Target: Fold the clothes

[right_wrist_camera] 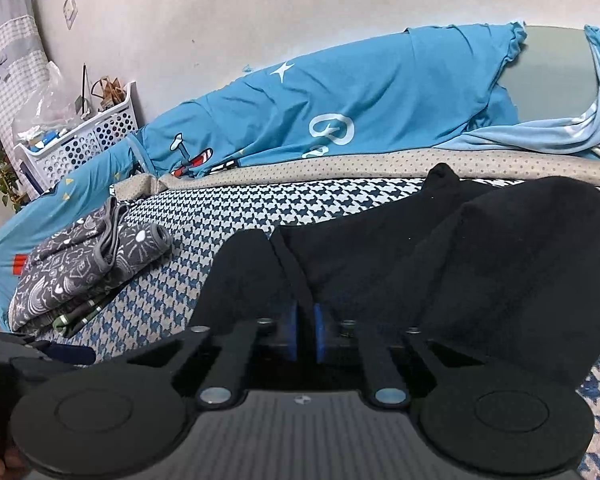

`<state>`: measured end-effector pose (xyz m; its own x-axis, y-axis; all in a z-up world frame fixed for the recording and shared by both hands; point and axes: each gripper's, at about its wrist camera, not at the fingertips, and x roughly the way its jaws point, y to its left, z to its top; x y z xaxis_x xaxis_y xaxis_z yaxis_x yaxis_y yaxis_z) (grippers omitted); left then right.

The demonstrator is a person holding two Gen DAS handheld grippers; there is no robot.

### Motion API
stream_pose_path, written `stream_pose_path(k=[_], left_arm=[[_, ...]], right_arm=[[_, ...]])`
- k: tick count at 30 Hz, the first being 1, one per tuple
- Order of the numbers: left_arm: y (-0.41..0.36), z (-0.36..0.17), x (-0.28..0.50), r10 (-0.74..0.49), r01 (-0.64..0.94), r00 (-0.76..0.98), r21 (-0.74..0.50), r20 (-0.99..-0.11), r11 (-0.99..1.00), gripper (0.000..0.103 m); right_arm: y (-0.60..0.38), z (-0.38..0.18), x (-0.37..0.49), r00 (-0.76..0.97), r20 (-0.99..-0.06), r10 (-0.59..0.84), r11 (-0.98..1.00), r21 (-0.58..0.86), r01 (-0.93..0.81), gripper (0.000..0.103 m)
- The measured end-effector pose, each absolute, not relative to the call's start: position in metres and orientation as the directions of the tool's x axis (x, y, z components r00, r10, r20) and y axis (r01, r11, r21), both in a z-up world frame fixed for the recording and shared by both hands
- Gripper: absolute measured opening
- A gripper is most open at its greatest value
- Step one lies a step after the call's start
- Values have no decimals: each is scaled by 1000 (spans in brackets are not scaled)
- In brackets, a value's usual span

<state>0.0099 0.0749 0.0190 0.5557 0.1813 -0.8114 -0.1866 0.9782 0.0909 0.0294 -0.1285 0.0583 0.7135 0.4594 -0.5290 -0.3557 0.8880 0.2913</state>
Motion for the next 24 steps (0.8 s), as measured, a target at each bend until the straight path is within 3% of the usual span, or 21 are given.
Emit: stream_pose_path(k=[11,24], left_arm=[[58,48,6,96,-157,672,-14,-734,988,103],[43,60,-8,-16,-101,739,-135,-674,986,103]], right_arm=[[-162,110,-22,780,-455,429,903,226,-365,5],[-195,116,-87,775,-492,396,916,149,-373,4]])
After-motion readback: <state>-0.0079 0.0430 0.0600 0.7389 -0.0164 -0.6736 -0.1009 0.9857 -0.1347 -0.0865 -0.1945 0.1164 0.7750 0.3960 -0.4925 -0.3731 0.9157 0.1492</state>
